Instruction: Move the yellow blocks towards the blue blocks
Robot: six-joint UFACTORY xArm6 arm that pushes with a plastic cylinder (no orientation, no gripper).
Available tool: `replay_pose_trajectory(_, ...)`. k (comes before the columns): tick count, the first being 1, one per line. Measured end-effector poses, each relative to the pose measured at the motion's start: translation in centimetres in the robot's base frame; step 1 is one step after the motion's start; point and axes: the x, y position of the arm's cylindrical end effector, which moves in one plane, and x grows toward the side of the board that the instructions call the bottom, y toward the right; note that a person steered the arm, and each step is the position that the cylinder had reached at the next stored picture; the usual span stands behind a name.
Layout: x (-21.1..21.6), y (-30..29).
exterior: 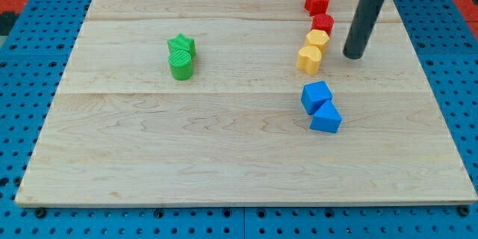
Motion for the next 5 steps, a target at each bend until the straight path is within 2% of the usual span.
replay_pose_trajectory(4, -1.3, 0.5)
replay_pose_trajectory(5, -3.9, 0.5)
